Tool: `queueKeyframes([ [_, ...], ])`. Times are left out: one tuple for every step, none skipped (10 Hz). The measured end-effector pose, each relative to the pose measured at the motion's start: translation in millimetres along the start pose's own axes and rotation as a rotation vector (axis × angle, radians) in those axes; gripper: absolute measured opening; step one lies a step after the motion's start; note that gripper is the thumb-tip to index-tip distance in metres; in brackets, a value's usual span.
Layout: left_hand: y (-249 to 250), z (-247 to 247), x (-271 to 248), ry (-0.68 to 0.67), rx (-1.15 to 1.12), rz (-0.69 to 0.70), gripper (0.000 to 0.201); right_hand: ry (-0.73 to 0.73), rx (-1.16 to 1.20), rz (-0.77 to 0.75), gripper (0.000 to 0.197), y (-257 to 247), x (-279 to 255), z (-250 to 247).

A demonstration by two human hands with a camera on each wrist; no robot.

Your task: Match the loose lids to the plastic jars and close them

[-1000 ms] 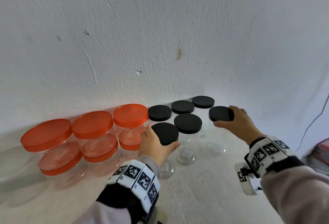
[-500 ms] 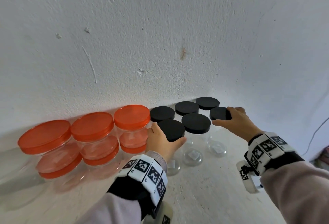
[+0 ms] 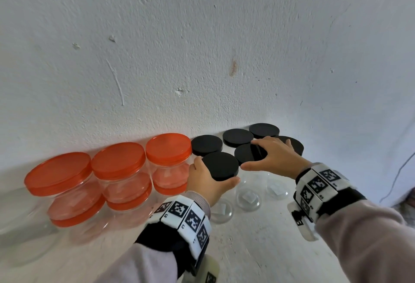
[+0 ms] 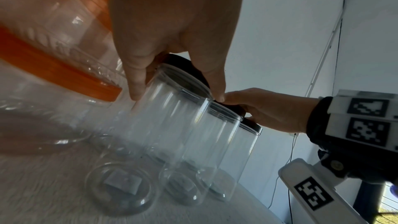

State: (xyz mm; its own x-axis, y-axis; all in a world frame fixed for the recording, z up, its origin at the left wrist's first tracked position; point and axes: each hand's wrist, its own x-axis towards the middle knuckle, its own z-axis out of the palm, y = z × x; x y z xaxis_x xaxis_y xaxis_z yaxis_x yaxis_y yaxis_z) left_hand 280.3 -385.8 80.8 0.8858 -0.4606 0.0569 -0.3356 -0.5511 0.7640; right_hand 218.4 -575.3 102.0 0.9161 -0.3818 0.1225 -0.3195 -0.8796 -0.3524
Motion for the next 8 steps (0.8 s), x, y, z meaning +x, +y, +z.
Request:
queueKeyframes([
  [0.2,1.5,0.9,-0.002,-0.003,0.001,0.1,-0.008,-0.011,-0.003,0.084,0.3,1.0,-3.3],
  [2.2,3.1,1.1,-0.003,0.017,-0.001,0.1,-0.033,0.003,-0.006,0.082,1.7,1.3,-5.9],
  [2.6,4.4,1.3,-0.008,0.011,-0.005,0.101,-0.05,0.023,-0.011,0.082,3.3,0.4,-6.8],
  [2.2,5.1,1.9,-0.028,0.005,-0.009,0.103,-0.061,0.021,-0.011,0.081,4.2,-1.6,-7.2],
  [1.5,3.8,3.2,-0.066,0.016,-0.014,0.108,-0.078,0.004,-0.024,0.081,2.2,-4.2,-7.1],
  [2.6,0.0,0.6,-0.102,-0.007,-0.009,0.115,-0.043,0.009,-0.047,0.079,-2.4,-8.2,-7.6],
  [2.0,-7.8,-5.9,-0.101,0.026,0.023,0.114,0.062,0.1,-0.084,0.065,-9.3,-17.8,-10.8],
  [-6.3,-23.3,-30.8,-0.119,0.034,0.082,0.102,0.197,0.204,-0.161,0.048,-12.0,-39.6,-14.1],
])
